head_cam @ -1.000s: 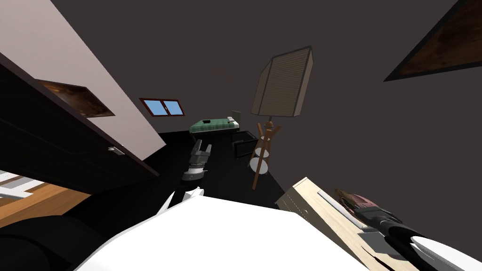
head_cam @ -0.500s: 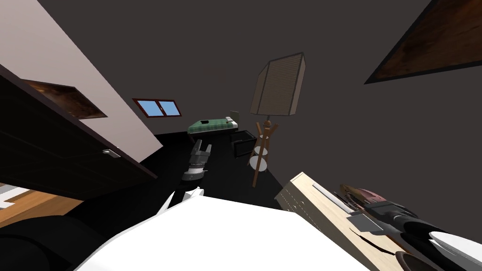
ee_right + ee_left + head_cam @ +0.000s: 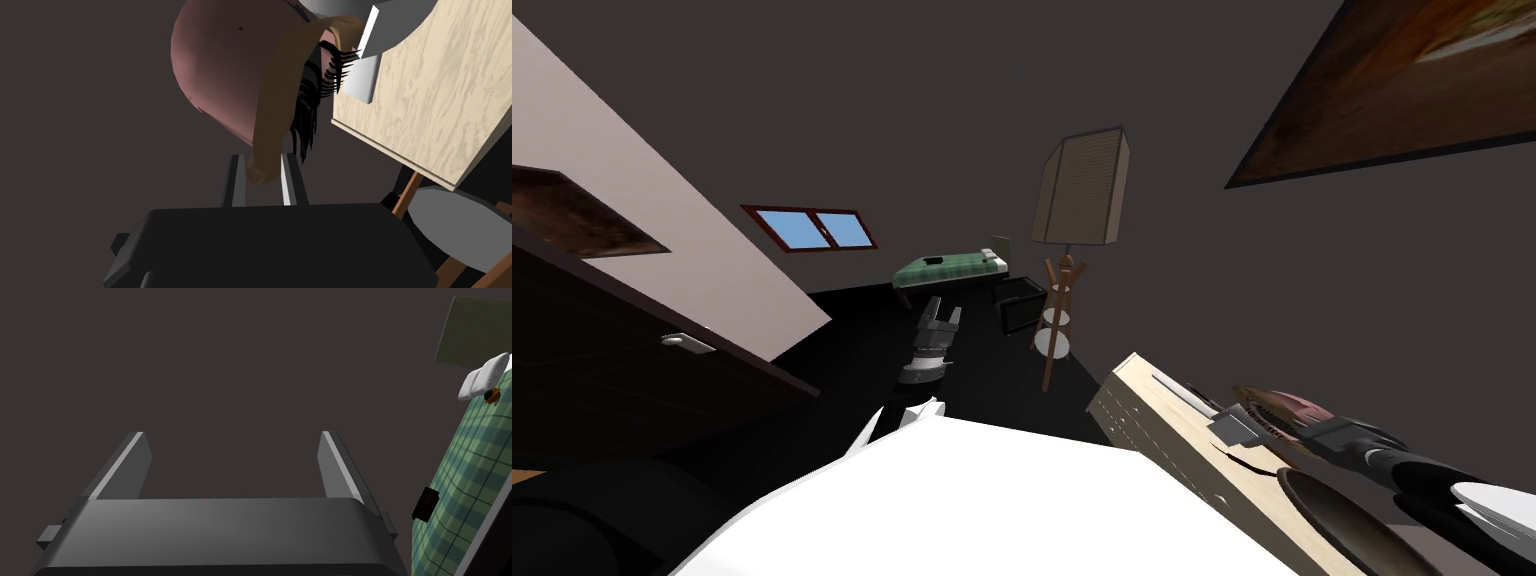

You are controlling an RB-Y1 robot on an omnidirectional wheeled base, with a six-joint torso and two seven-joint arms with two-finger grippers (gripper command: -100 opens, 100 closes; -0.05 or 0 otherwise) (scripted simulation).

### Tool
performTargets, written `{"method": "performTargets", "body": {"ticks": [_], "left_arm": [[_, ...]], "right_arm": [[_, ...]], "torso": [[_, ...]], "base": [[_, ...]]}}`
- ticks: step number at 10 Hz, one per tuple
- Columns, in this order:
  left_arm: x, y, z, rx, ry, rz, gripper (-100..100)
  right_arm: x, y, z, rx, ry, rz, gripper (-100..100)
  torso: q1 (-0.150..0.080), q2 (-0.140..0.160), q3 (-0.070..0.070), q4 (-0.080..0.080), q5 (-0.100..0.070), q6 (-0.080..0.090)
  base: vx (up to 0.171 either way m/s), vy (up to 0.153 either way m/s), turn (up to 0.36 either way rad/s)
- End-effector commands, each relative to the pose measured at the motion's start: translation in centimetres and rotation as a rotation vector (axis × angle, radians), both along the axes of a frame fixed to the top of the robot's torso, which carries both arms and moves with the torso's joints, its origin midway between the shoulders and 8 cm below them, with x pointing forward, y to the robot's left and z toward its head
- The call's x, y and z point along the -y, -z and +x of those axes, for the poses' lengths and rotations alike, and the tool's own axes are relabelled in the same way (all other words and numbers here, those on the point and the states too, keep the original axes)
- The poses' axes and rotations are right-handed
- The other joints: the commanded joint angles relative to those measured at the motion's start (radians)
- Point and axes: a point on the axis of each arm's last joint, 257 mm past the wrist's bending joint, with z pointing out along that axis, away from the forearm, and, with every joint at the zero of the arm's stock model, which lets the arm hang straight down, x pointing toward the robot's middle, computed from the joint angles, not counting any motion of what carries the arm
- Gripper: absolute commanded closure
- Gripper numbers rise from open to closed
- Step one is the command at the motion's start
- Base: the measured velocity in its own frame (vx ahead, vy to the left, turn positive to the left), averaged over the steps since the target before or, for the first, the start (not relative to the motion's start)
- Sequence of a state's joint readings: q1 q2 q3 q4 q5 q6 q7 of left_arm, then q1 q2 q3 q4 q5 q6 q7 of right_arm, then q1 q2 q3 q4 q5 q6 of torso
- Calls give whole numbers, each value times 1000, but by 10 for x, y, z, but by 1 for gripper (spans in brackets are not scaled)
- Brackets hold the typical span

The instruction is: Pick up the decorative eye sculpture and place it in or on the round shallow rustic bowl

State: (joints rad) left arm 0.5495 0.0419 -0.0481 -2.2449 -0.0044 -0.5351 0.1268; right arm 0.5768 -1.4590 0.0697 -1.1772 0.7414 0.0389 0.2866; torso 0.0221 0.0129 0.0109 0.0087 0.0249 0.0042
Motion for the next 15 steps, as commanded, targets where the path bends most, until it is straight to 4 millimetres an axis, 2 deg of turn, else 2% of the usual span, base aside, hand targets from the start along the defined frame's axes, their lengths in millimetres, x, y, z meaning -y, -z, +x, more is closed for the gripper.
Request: {"method": "performTargets", "body": {"ticks": [1,6,12,13,14,15], "left_arm": [[0,0,0,0,0,0,0],[0,0,0,0,0,0,0],[0,0,0,0,0,0,0],[0,0,0,0,0,0,0],[0,0,0,0,0,0,0],[0,0,0,0,0,0,0]], "right_arm": [[-6,3,-2,-41,-27,4,100],[-29,25,-21,-157,-78,45,100],[-57,61,-58,-289,-104,123,100],[-56,54,-52,-278,-103,114,100],[-56,56,-54,-282,-101,117,-100],[-56,56,-54,-282,-101,117,-100]], "torso": [[0,0,0,0,0,0],[2,-3,-2,0,2,-2],[8,-2,0,2,7,-2],[8,-3,0,2,8,-3],[11,-1,1,3,9,-5],[14,0,1,3,10,-5]], "base": [[24,-88,-226],[45,-84,-151],[60,-76,-135],[28,-34,-28],[3,-8,3],[0,0,0]]}}
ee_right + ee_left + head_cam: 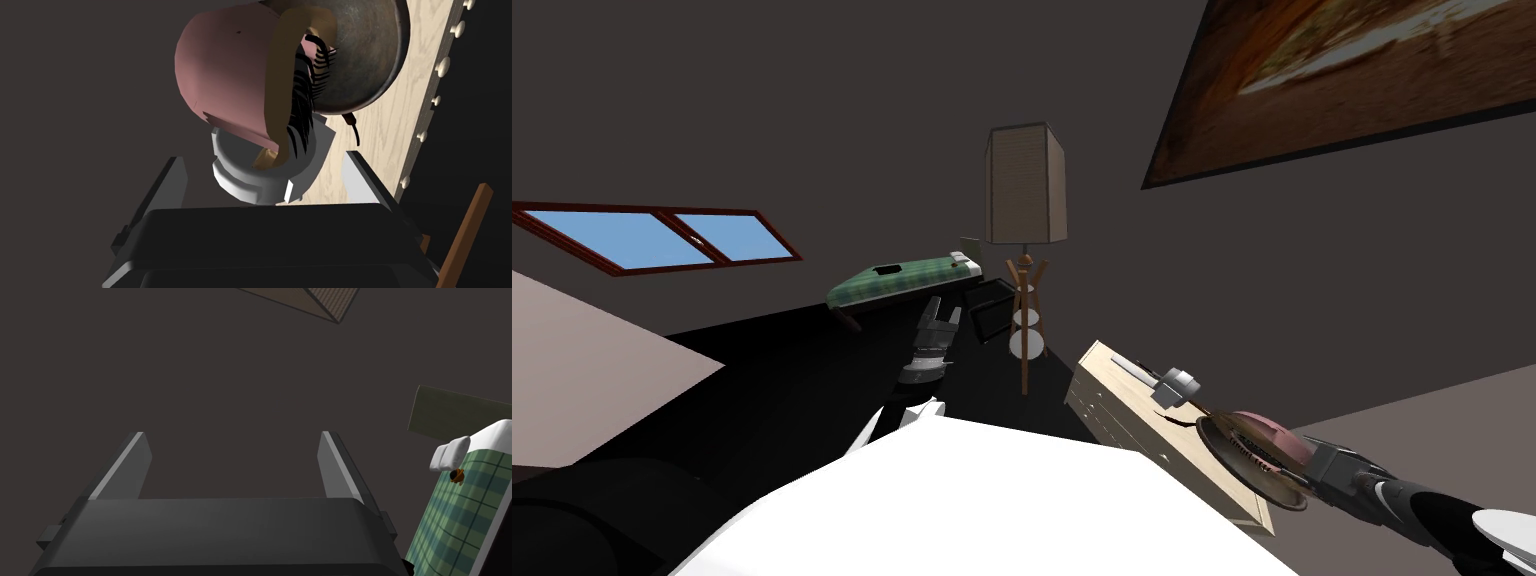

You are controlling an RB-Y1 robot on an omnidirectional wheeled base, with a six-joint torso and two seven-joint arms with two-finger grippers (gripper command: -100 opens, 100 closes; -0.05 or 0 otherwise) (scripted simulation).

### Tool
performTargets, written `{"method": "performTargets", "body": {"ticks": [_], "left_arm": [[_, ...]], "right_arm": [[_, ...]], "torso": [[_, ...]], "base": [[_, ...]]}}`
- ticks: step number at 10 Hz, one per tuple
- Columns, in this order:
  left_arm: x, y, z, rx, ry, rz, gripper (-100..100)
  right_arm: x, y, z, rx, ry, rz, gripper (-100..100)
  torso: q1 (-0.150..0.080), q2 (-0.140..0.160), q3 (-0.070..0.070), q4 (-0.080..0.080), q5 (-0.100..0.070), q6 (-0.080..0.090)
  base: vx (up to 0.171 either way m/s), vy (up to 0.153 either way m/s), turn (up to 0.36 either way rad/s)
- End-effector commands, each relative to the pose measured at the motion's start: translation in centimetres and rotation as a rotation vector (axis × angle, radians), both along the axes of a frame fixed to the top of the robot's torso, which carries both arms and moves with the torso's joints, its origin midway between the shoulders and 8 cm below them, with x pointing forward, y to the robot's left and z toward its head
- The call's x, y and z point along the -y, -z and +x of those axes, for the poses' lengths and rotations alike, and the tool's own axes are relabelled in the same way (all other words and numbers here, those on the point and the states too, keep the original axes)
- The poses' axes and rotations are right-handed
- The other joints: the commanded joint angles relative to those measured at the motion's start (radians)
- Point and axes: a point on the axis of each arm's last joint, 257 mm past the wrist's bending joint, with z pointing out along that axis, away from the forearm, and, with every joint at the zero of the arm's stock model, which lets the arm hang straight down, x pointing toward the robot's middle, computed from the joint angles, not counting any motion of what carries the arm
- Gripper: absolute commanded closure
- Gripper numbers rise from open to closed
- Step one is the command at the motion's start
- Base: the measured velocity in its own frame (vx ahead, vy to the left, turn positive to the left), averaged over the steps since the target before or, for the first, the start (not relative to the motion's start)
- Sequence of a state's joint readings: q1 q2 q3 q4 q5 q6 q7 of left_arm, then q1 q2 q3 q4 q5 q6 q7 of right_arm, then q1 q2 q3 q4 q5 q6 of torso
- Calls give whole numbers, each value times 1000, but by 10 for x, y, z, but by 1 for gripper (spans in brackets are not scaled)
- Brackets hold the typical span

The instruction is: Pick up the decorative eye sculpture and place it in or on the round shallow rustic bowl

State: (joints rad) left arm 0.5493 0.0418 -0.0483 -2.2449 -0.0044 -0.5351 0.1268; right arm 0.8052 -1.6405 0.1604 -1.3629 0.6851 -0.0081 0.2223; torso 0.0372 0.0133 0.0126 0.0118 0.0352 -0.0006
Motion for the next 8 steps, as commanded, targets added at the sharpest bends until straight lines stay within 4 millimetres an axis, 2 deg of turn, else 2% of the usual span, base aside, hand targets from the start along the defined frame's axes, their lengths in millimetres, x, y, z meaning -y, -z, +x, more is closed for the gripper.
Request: {"method": "performTargets", "body": {"ticks": [1,3,4,5,6,7,8], "left_arm": [[0,0,0,0,0,0,0],[0,0,0,0,0,0,0],[0,0,0,0,0,0,0],[0,0,0,0,0,0,0],[0,0,0,0,0,0,0],[0,0,0,0,0,0,0],[0,0,0,0,0,0,0]], "right_arm": [[0,0,0,0,0,0,-100],[0,0,0,0,0,0,-100],[0,0,0,0,0,0,0],[-10,4,-1,-19,-5,36,-100],[-16,7,-2,-31,-7,58,-100],[-11,5,-1,-22,-6,40,-100],[-12,6,-1,-24,-5,46,0]], "torso": [[0,0,0,0,0,0],[1,0,0,0,0,0],[1,0,0,0,0,0],[1,0,0,0,0,0],[-3,-1,-1,0,0,0],[-8,-4,-2,-1,-1,0],[-8,-3,-2,-1,-2,-1]], "base": [[0,0,0],[0,0,0],[0,0,0],[35,-60,-43],[94,-153,-40],[49,-75,5],[7,-5,4]]}}
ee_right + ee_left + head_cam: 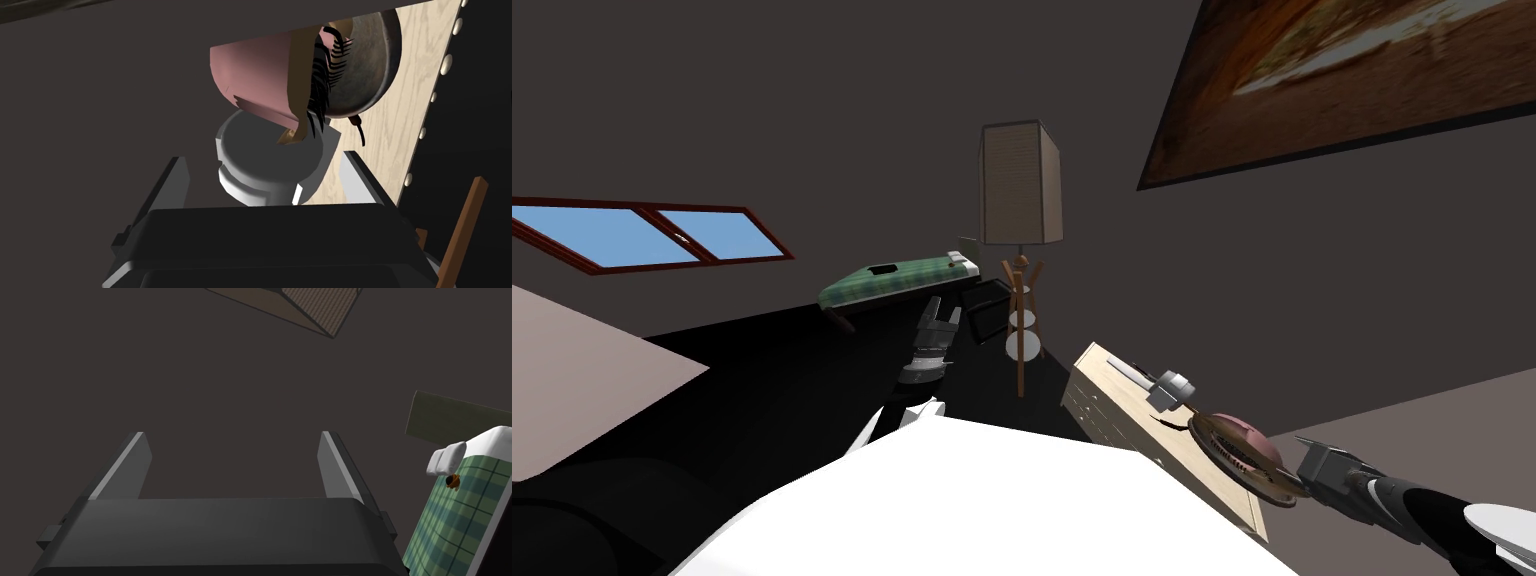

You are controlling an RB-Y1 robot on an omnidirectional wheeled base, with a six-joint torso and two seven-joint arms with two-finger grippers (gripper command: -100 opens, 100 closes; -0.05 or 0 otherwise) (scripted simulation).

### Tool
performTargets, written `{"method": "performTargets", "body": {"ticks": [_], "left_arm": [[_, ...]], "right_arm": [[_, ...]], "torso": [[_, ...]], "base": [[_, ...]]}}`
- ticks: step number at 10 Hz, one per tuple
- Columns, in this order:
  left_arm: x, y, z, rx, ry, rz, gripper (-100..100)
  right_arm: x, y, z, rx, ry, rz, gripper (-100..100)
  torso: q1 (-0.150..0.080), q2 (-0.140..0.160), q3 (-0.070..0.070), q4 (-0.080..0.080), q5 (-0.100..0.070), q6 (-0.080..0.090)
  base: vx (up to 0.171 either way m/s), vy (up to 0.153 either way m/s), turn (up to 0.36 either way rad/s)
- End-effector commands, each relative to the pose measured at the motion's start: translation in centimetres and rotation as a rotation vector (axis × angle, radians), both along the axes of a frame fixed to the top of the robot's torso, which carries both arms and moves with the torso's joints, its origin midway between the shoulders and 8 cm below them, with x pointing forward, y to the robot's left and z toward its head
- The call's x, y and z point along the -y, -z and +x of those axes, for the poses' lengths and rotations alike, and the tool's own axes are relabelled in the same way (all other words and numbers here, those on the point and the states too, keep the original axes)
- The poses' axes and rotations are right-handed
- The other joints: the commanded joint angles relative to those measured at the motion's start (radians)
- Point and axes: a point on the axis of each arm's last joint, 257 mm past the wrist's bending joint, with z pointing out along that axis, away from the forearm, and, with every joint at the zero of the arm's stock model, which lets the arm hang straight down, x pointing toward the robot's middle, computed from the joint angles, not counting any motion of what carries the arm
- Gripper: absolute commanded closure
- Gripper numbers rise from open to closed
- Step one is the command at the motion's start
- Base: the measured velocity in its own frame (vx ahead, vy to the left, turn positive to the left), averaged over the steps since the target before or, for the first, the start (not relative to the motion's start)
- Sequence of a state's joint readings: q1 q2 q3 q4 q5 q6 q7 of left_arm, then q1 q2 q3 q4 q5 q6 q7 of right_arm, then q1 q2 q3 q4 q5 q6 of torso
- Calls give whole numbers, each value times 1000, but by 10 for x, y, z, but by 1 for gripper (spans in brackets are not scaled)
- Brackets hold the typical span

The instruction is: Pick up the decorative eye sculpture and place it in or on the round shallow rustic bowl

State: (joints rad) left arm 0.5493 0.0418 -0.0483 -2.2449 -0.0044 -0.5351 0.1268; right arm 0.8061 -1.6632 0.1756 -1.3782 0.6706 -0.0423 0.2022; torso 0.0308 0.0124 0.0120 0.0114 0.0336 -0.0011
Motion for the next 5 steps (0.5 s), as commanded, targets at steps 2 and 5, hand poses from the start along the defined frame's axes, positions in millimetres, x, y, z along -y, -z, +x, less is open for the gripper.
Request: {"method": "performTargets", "body": {"ticks": [2,5], "left_arm": [[0,0,0,0,0,0,0],[0,0,0,0,0,0,0]], "right_arm": [[0,0,0,0,0,0,0],[0,0,0,0,0,0,0]], "torso": [[1,1,1,0,0,0],[1,2,1,0,0,0]], "base": [[0,0,0],[0,0,0]]}}
